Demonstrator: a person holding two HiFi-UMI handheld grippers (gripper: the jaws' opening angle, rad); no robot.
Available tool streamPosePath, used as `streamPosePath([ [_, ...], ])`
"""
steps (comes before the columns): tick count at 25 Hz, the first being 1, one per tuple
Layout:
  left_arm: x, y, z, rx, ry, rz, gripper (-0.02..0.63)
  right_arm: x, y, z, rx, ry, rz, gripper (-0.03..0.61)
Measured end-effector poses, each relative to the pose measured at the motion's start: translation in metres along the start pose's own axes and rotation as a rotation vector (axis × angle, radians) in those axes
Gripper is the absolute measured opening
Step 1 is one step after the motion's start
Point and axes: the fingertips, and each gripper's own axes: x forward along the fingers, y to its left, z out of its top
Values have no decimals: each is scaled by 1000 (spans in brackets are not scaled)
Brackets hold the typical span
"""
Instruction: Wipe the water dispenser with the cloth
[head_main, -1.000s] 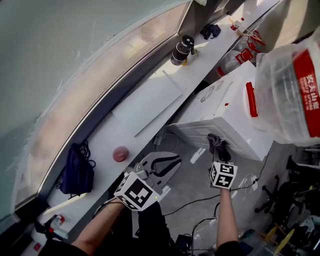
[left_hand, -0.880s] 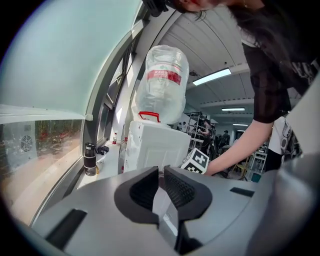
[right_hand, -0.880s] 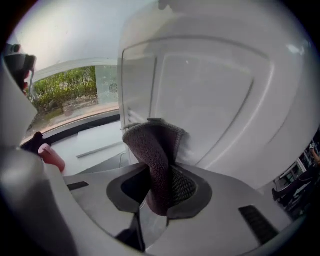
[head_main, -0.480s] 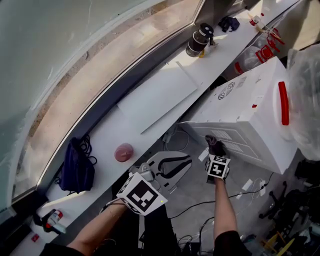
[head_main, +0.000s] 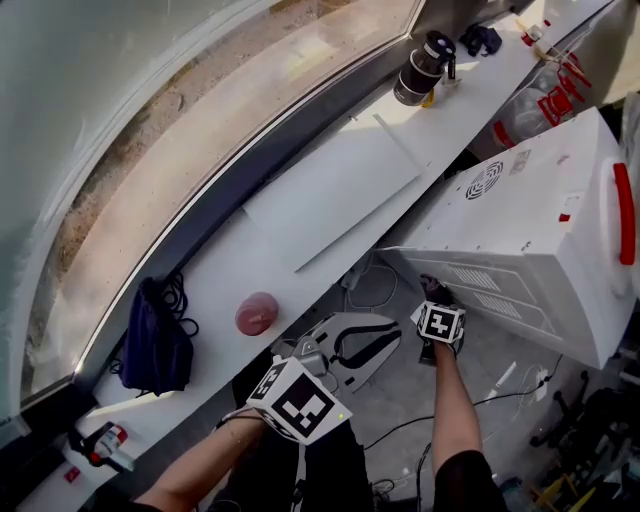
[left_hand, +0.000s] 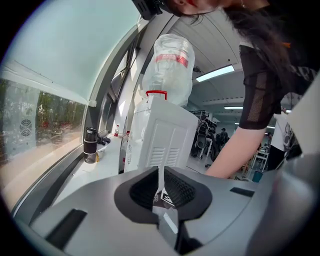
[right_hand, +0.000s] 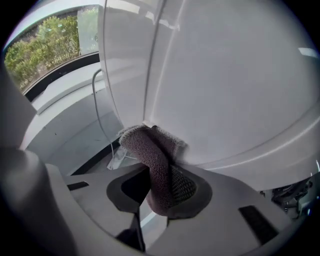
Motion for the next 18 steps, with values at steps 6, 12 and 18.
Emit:
streamPosePath([
  [6, -11, -5, -3, 13, 33, -8, 35, -24, 8, 0, 49, 8, 5, 98],
  [12, -22, -19, 38, 35, 23, -45, 35, -105, -15, -7, 89, -61, 39, 98],
  [18, -33, -27, 64, 54, 37, -71, 35, -215, -45, 12, 81, -165, 66, 98],
])
